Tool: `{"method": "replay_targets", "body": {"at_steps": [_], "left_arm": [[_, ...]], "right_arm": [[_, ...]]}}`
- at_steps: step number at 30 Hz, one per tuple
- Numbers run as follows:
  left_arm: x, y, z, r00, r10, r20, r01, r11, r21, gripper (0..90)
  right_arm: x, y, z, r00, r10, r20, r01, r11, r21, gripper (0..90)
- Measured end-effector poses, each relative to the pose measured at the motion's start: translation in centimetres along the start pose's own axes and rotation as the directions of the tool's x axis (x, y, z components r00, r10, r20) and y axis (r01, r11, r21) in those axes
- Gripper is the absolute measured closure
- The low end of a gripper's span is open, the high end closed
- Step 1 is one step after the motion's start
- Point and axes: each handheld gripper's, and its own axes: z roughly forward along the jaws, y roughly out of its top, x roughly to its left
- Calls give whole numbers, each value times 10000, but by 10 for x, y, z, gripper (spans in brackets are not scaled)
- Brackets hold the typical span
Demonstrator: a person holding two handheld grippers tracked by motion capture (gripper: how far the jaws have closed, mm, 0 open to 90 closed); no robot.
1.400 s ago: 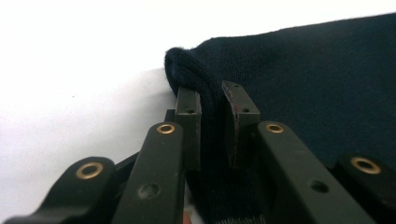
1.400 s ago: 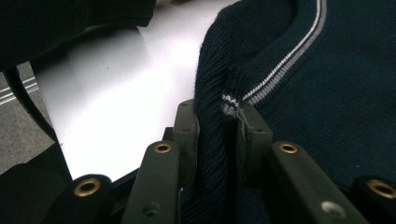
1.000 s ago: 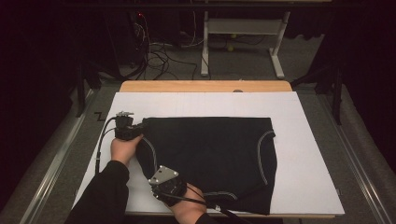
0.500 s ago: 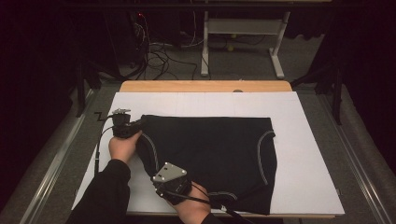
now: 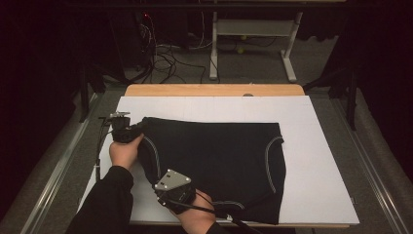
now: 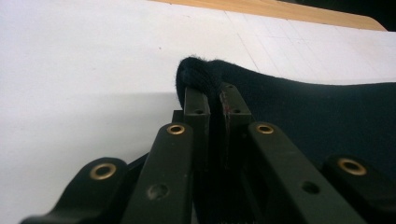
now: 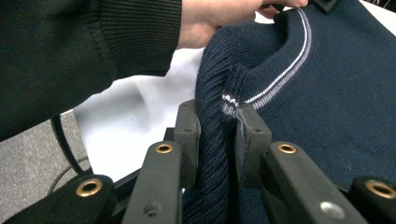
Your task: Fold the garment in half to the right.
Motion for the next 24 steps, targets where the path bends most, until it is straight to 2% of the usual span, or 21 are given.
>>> {"method": "replay_targets", "body": {"at_steps": [12, 24], "left_arm": [[19, 3, -20, 9994, 24, -350, -33, 9997, -255, 807], [44, 2, -43, 9973, -97, -730, 71, 9993, -366, 807]], "right_arm": [[14, 15, 15, 9990, -269, -365, 263, 9995, -166, 749], [31, 29, 31, 9961, -461, -754, 430, 9982, -421, 748]]}}
